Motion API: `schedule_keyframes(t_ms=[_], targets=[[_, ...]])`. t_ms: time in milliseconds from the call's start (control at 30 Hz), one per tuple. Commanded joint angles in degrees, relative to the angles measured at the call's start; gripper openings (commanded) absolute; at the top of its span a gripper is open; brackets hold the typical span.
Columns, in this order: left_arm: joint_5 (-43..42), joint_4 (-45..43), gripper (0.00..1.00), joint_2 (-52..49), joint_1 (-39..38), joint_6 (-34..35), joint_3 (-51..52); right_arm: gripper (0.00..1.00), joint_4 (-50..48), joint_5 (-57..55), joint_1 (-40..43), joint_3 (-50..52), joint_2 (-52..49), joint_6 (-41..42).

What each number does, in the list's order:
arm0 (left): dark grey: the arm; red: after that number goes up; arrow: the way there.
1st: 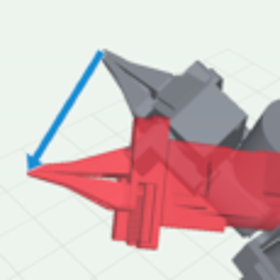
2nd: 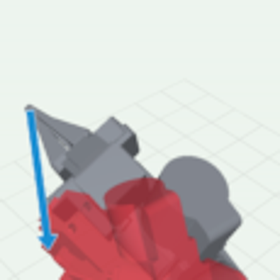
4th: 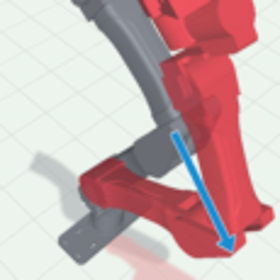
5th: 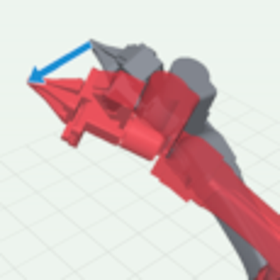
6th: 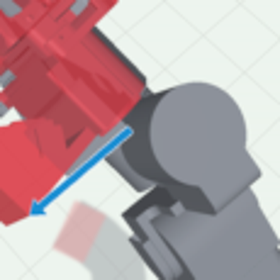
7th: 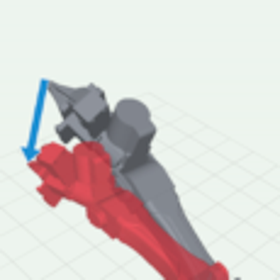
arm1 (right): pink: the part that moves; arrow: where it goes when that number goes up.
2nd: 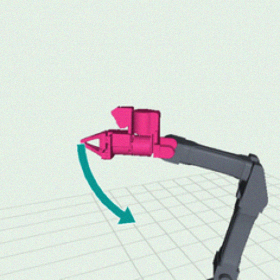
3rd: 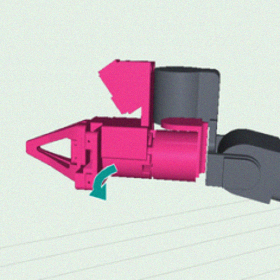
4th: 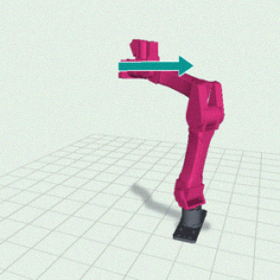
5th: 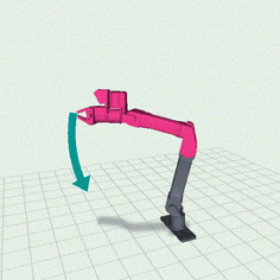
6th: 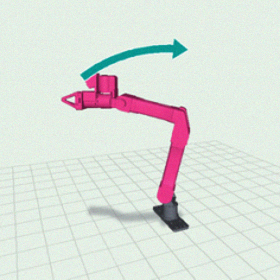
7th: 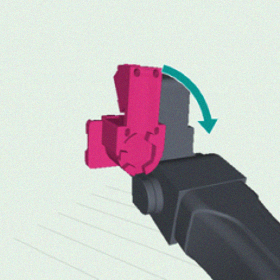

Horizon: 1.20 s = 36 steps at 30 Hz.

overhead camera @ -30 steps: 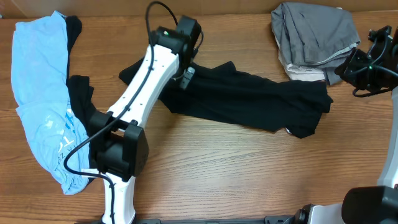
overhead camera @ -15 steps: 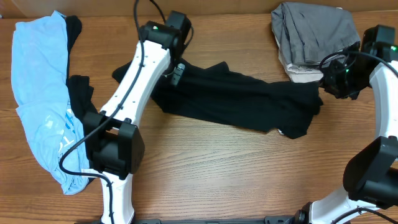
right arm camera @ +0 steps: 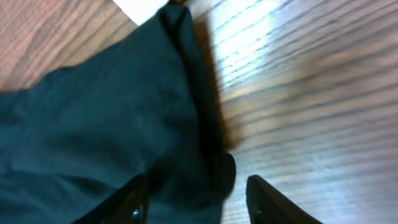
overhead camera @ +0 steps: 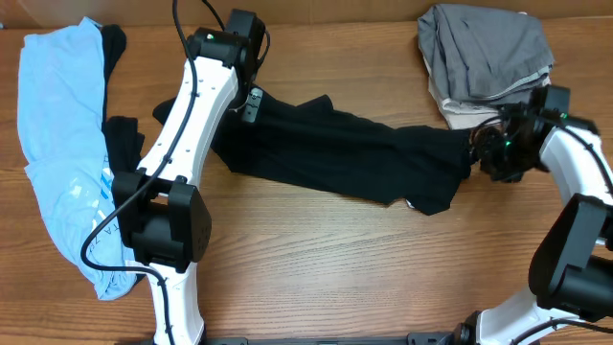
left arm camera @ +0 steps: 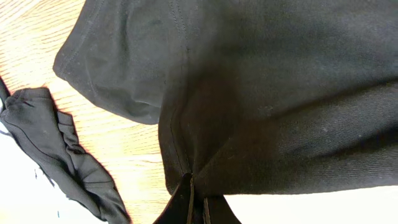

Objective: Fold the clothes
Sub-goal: 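Lift the shirt with both grippers and stretch it left to right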

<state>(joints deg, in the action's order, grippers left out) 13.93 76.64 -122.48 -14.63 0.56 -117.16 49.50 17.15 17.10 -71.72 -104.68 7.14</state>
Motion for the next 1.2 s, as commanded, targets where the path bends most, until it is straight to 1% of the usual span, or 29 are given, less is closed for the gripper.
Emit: schedule_keyframes(t_ms=[0, 33, 133, 233, 300, 367, 400, 467, 533, 667, 800, 967, 1033, 1067, 1100, 1167], targets=[[-0.44, -0.20, 0.04, 0.68, -0.11, 1.16, -1.18, 0.56, -4.52, 2.54, -0.66, 4.33, 0.13, -1.86], [-0.44, -0.20, 0.04, 0.68, -0.11, 1.16, -1.18, 0.58, -6.34, 2.56, -0.83, 5.60, 0.13, -1.86], [-0.44, -0.17, 0.04, 0.68, -0.13, 1.16, -1.18, 0.57, -9.79, 3.17, -1.40, 8.00, 0.13, -1.86], [-0.44, -0.15, 0.04, 0.68, -0.11, 1.16, -1.18, 0.52, -10.88, 4.13, -1.90, 8.61, 0.13, -1.79], [-0.42, -0.13, 0.04, 0.68, -0.04, 1.16, -1.18, 0.41, -11.30, 4.72, -2.05, 8.61, 0.13, -1.49], [-0.33, -0.13, 0.04, 0.68, 0.00, 1.16, -1.18, 0.24, -11.52, 5.14, -2.03, 8.61, 0.15, -0.83], [-0.15, -0.13, 0.04, 0.68, 0.00, 1.16, -1.18, 0.18, -11.56, 5.40, -2.03, 8.59, 0.24, 0.00], [0.70, -0.24, 0.04, 0.68, 0.00, 1.16, -1.20, 0.10, -11.17, 5.64, -1.75, 8.24, 0.68, 0.59], [1.99, -0.33, 0.04, 0.68, 0.00, 1.18, -1.44, 0.04, -9.70, 6.01, -1.36, 7.26, 1.81, 0.85], [3.04, 0.98, 0.04, 0.70, 0.39, 1.51, -4.85, 0.04, -4.44, 6.10, -0.85, 3.19, 6.54, 1.44], [3.02, 6.10, 0.04, 0.72, 2.14, 3.39, -14.82, 0.04, 1.99, 6.08, -0.85, -3.76, 12.68, 1.44], [3.02, 13.94, 0.04, 0.74, 4.90, 3.32, -32.06, 0.04, 11.21, 6.08, -0.85, -18.56, 18.88, 1.42], [3.02, 18.38, 0.04, 0.81, 6.29, 3.32, -42.82, 0.04, 16.28, 6.01, -0.85, -28.48, 20.90, 1.38], [3.02, 20.02, 0.04, 0.81, 6.80, 3.32, -46.60, 0.04, 18.03, 5.86, -0.85, -32.00, 21.42, 1.31], [2.82, 20.17, 0.04, 1.03, 7.26, 3.37, -49.79, 0.04, 20.04, 5.88, -0.85, -35.74, 21.94, 0.66], [1.49, 20.15, 0.04, 2.84, 7.67, 3.30, -52.87, 0.04, 23.54, 5.70, -0.85, -41.57, 22.60, 0.07]])
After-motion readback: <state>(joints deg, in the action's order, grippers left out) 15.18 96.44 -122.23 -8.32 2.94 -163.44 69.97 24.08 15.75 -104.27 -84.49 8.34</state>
